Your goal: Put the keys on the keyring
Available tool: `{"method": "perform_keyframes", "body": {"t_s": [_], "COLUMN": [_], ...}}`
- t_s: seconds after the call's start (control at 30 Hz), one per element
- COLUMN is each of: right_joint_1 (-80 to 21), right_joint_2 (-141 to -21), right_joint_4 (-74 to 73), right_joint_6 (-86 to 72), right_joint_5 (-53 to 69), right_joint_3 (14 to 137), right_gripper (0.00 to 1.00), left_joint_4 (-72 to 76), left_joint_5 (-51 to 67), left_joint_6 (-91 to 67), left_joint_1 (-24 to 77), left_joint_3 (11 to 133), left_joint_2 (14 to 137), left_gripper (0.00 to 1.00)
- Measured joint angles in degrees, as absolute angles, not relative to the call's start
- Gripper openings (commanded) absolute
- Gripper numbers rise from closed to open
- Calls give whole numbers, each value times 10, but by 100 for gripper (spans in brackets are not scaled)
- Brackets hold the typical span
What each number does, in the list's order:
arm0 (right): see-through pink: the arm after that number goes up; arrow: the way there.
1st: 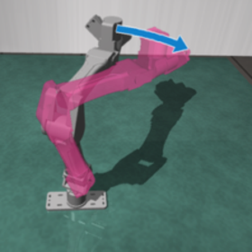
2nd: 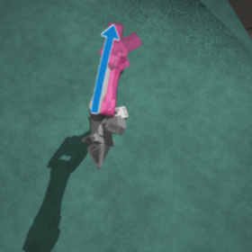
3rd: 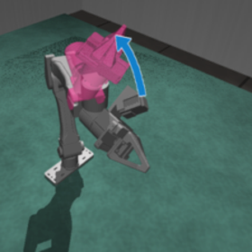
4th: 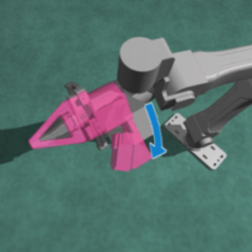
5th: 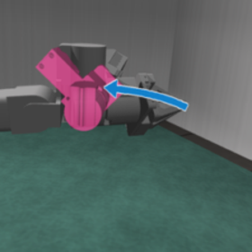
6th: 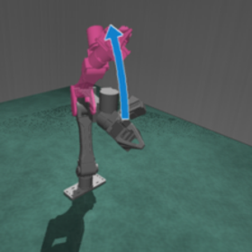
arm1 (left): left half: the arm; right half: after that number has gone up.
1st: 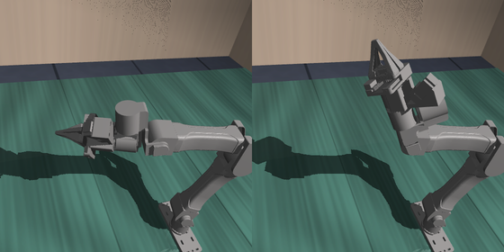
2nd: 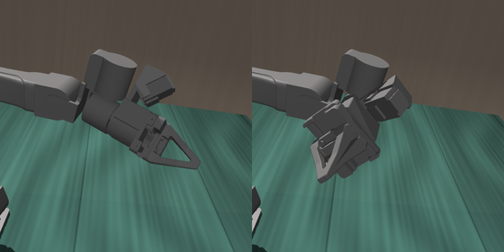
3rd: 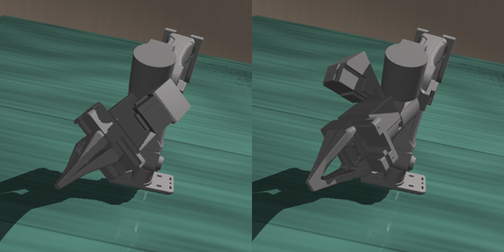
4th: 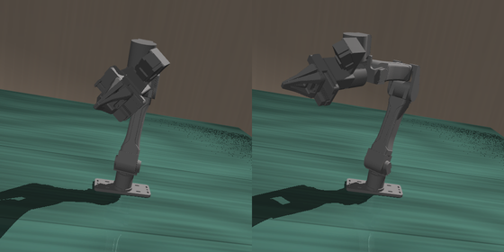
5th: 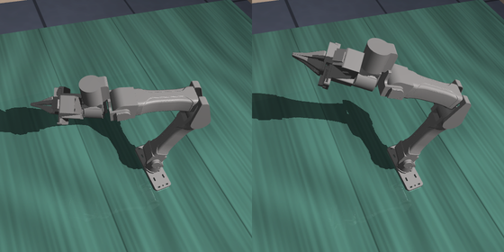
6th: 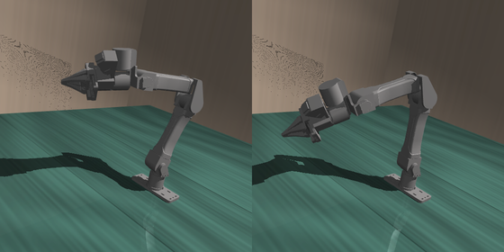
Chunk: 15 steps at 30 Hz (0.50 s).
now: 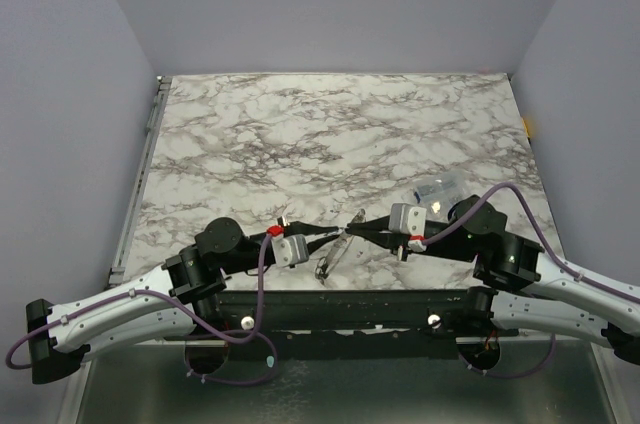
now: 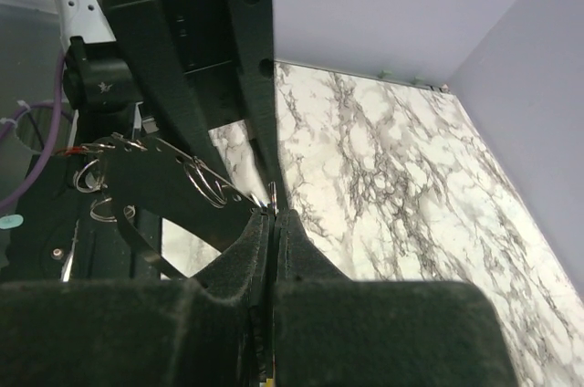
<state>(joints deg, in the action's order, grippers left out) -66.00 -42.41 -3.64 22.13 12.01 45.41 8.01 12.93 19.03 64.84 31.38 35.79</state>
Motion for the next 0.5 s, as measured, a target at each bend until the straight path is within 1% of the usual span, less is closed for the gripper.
{"method": "perform_keyframes", "body": {"t_s": [0.13, 0.17, 0.2, 0.27, 0.3, 0.5], "right_joint_1": [-660, -660, -660, -660, -660, -660], "right_joint_2": [-423, -422, -420, -411, -406, -360], "right_joint_4": [-37, -38, -39, -44, -48, -66], "right_joint_6": [222, 222, 222, 221, 221, 207], "right_joint_5": [116, 114, 112, 107, 103, 48], "right_joint_3": [453, 452, 450, 444, 440, 409], "right_gripper": [1, 1, 1, 1, 1, 1], "left_joint_4": [79, 79, 79, 79, 78, 77], "left_joint_5": [123, 122, 122, 119, 119, 99], "left_joint_6": [192, 192, 194, 194, 193, 193], "left_joint_1": [648, 648, 648, 648, 648, 648], "left_joint_3": [314, 314, 314, 314, 314, 314], "left_joint_2": [358, 358, 358, 358, 357, 347], "left_gripper": [70, 76, 79, 97, 99, 99]}}
